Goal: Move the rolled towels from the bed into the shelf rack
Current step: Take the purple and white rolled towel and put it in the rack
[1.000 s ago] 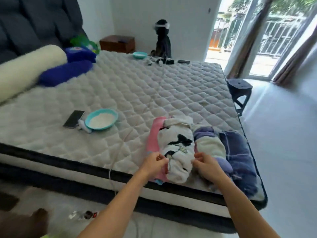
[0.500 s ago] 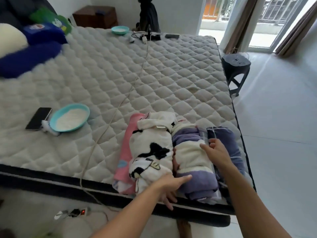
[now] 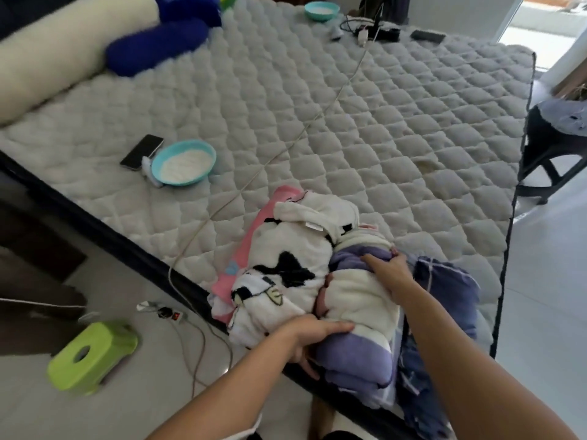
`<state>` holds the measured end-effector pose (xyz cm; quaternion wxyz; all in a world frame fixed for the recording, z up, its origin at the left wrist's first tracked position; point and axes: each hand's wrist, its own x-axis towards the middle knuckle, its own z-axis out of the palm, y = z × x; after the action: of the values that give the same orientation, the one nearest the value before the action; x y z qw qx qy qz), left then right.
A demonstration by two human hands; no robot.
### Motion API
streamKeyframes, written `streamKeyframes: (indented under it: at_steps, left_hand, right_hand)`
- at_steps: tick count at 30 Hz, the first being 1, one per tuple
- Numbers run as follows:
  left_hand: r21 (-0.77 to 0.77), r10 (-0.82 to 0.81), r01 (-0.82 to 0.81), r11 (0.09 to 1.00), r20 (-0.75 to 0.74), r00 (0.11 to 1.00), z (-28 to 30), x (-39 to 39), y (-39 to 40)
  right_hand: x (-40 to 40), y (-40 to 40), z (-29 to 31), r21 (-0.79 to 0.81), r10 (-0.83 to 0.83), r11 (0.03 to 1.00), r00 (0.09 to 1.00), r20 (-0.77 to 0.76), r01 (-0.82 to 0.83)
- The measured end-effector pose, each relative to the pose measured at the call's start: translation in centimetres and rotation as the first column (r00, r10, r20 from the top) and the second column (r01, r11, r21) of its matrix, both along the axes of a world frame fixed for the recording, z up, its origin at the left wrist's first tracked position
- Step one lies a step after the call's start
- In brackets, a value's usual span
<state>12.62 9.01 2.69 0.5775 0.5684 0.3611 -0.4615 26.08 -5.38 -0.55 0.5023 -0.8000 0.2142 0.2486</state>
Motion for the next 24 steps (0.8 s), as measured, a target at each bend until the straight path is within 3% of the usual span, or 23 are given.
streamKeyframes:
  at_steps: [6, 14, 19, 24]
  left_hand:
    - [0.050, 0.041, -0.044, 0.998, 0.073, 0.997, 1.1, -0.6, -0.8]
    - [0.072, 0.013, -0.034, 0.997, 0.281, 0.960, 5.0, -2.3, -0.5]
    - [0.002, 0.153, -0.177, 0.984, 0.492, 0.857, 9.3, -4.8, 3.3]
    - [-0.017, 0.360, -0.449, 0.893, 0.625, 0.693, 11.8, -11.1, 10.6]
  right_hand:
    - [-0.6, -1.1, 0.0, 0.074, -0.035, 0.997, 0.999, -0.009, 0.036]
    - [-4.1, -1.6, 6.1, 0.186, -0.181, 0.973, 0.957, 0.229, 0.139]
    - [-5.6, 3.8, 14.5, 0.203, -0.088, 0.979, 0.857, 0.507, -0.020]
    - [-9.9, 13.7, 18.9, 0.234, 0.043, 0.940, 0.767, 0.640, -0.249]
